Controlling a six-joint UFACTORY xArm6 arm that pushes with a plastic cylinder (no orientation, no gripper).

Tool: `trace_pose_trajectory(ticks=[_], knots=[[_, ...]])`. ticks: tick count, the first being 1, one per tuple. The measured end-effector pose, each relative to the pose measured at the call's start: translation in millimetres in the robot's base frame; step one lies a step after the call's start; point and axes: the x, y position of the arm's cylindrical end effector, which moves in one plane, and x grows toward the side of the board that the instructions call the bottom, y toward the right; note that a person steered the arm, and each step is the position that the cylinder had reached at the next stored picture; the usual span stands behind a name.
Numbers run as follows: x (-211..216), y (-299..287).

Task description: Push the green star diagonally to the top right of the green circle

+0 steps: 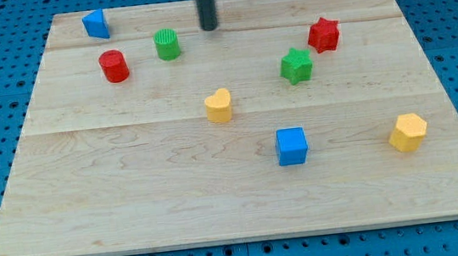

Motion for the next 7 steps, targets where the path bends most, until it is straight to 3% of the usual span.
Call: trace_pose_trajectory(ticks=[2,4,7], knots=[[2,80],[5,82],[35,133]])
